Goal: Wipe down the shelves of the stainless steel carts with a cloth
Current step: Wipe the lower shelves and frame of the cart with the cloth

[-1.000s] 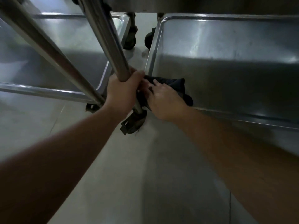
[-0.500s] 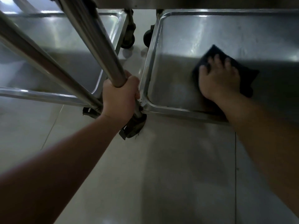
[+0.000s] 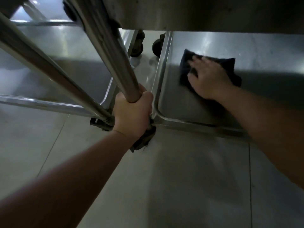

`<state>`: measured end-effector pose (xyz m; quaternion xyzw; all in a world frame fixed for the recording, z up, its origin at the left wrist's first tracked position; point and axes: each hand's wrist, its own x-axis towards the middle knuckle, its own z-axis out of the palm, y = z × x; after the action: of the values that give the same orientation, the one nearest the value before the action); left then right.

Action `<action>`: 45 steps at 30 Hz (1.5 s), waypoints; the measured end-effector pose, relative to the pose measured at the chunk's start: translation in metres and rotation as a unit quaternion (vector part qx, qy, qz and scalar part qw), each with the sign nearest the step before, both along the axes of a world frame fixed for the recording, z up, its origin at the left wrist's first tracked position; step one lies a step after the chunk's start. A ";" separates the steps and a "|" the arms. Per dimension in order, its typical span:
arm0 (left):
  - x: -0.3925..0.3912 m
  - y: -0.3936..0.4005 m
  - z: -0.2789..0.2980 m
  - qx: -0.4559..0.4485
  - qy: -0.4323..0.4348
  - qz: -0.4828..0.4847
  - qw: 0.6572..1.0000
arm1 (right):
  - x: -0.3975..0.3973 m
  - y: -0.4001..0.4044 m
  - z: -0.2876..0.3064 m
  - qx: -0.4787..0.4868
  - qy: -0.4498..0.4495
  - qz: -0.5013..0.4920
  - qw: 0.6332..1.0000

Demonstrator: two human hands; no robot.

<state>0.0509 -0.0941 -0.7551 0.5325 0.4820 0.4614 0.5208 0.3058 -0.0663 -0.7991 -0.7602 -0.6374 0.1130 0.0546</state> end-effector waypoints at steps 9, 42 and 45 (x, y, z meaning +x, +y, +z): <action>-0.003 0.000 -0.001 0.027 0.023 -0.036 0.999 | -0.038 0.099 0.000 -0.042 0.024 -0.029 0.998; -0.004 0.000 -0.003 -0.021 -0.022 -0.031 0.999 | -0.122 -0.047 -0.012 -0.052 0.092 0.165 0.981; -0.004 -0.002 0.001 -0.009 0.017 -0.016 1.000 | -0.113 -0.058 -0.012 -0.045 0.084 0.161 0.982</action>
<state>0.0465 -0.0965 -0.7544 0.5432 0.4862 0.4391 0.5251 0.1932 -0.1240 -0.8112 -0.6369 -0.7389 0.2129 0.0548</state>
